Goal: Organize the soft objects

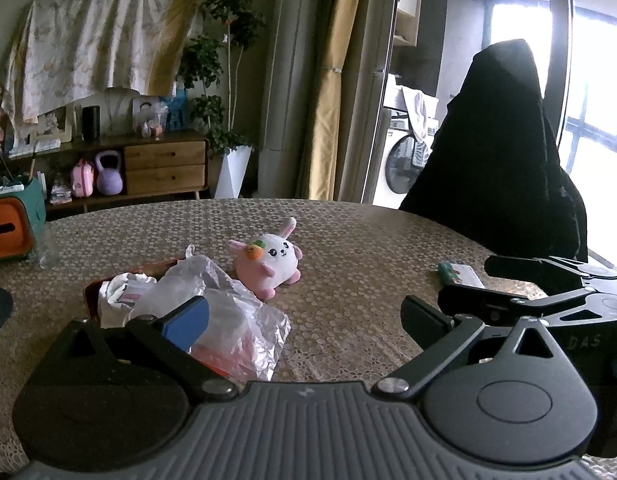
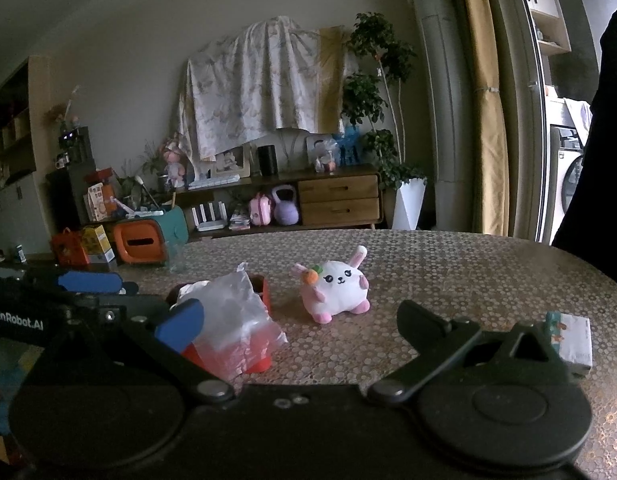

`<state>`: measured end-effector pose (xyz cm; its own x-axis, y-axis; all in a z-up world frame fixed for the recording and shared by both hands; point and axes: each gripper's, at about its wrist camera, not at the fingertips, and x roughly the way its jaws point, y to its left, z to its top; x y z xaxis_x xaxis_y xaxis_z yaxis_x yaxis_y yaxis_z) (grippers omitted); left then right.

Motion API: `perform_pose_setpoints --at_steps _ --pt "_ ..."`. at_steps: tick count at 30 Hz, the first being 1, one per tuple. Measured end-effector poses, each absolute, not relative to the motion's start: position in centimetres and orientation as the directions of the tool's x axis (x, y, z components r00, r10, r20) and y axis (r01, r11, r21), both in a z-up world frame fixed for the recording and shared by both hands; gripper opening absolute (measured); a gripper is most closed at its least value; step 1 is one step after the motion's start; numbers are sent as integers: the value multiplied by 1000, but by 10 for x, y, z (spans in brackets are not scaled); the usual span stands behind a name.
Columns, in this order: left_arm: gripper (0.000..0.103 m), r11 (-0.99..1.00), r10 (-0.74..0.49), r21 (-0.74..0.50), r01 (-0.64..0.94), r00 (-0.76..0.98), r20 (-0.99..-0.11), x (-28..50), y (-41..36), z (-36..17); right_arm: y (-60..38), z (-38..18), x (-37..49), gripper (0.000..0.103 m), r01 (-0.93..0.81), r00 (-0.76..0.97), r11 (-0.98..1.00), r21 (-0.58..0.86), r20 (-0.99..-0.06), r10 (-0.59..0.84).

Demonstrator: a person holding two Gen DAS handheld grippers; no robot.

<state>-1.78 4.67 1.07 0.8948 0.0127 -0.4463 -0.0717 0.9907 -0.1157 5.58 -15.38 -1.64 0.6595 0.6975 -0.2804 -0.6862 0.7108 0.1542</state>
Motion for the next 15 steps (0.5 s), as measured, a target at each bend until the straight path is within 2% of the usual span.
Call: perform_pose_setpoints --at_steps 15 --pt "103 987 15 -134 -89 881 -473 -12 50 5 -149 -18 56 103 -691 646 704 163 -297 703"
